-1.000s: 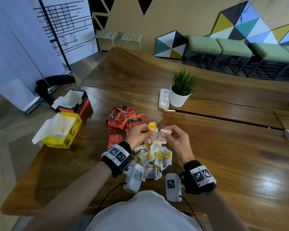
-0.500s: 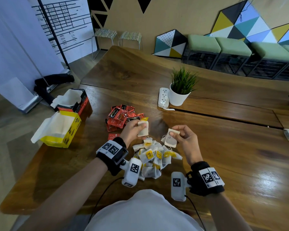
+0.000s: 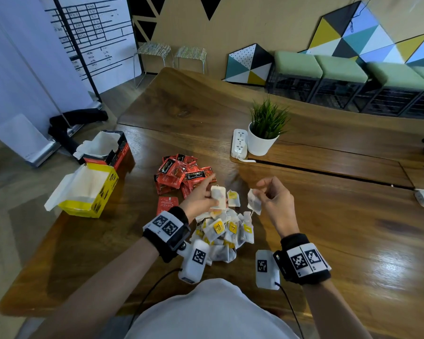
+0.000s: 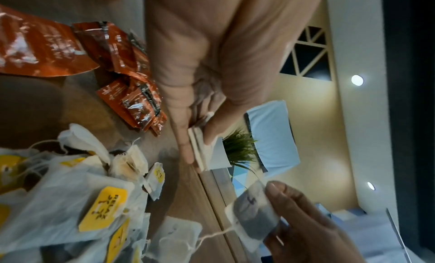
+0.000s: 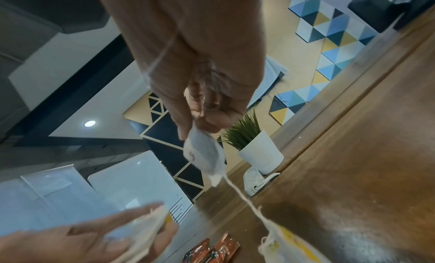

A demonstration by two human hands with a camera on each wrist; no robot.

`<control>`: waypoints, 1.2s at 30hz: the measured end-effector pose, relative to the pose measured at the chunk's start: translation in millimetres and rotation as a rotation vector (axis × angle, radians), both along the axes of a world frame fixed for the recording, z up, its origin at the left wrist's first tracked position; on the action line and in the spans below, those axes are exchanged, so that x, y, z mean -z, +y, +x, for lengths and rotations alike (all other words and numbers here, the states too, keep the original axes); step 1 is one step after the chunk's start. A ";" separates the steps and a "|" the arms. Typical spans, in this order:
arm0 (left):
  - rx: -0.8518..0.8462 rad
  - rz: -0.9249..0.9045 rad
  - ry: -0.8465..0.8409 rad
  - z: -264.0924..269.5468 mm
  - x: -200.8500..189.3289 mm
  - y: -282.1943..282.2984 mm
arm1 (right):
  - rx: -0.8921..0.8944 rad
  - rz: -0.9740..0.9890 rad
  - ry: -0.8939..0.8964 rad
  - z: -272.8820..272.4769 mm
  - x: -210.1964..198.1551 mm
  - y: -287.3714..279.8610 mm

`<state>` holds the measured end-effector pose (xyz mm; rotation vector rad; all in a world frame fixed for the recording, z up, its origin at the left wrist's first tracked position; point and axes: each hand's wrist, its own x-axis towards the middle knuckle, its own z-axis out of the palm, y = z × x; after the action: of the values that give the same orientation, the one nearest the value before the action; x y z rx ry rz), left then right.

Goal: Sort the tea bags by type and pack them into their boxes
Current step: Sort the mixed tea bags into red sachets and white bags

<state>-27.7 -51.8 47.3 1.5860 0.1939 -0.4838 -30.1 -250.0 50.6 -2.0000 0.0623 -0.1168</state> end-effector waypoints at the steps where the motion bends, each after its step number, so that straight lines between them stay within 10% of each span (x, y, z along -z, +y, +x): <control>1: 0.045 0.035 -0.064 -0.1 -1.3 -1.8 | 0.001 -0.018 -0.006 0.1 0.0 1.1; 5: 0.183 0.164 -0.133 -1.8 -5.9 -10.5 | -0.002 0.008 -0.028 -0.2 -4.9 7.8; 9: 0.163 -0.086 0.090 -6.2 -6.4 -9.9 | -0.044 -0.024 -0.105 0.9 -20.9 8.9; 20: 0.054 -0.451 0.297 -7.7 -11.7 -10.3 | -0.455 -0.651 -0.444 -38.7 14.8 22.2; 27: 0.295 -0.100 0.120 -15.5 -11.6 -7.5 | -0.289 -0.233 -0.231 -30.9 7.3 3.6; 36: 0.437 0.011 -0.029 -6.6 -44.9 3.4 | -0.689 0.219 0.346 -23.0 24.2 9.7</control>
<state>-34.3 -48.4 92.1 1.6477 -0.1784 -0.7961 -53.1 -240.3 26.4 -1.7034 -0.3756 0.6485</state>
